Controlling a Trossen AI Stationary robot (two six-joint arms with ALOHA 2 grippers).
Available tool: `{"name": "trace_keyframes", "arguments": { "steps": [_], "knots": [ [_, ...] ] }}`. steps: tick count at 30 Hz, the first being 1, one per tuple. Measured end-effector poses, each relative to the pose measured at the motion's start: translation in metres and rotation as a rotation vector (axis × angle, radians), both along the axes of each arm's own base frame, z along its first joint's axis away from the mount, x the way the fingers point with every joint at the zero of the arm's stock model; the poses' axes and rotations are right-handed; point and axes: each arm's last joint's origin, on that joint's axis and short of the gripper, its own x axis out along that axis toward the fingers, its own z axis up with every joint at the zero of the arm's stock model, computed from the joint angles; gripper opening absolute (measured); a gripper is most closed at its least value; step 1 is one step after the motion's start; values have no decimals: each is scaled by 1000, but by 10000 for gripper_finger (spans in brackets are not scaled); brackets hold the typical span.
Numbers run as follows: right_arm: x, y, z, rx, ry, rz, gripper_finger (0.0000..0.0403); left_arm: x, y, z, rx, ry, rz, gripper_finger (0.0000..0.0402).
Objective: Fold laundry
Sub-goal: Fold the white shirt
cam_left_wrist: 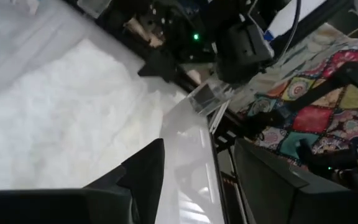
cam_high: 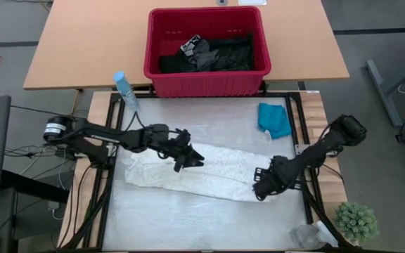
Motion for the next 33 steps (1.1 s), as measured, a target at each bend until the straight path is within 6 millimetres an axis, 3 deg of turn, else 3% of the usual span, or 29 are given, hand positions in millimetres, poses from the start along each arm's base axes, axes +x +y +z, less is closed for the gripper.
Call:
{"name": "trace_keyframes", "arguments": {
  "steps": [10, 21, 27, 33],
  "knots": [
    [8, -35, -43, 19, -88, 37, 345, 3, 12, -9, 7, 41, 54, 187],
    [3, -54, -69, 159, -105, 77, 339, 1, 20, -14, 29, 94, 92, 187],
    [4, -60, -72, 228, -116, 75, 288, 0, 20, -19, 55, 139, 84, 187],
    [9, -67, -73, 257, -140, 52, 189, 0, 20, -20, 63, 146, 90, 187]
  ]
}}
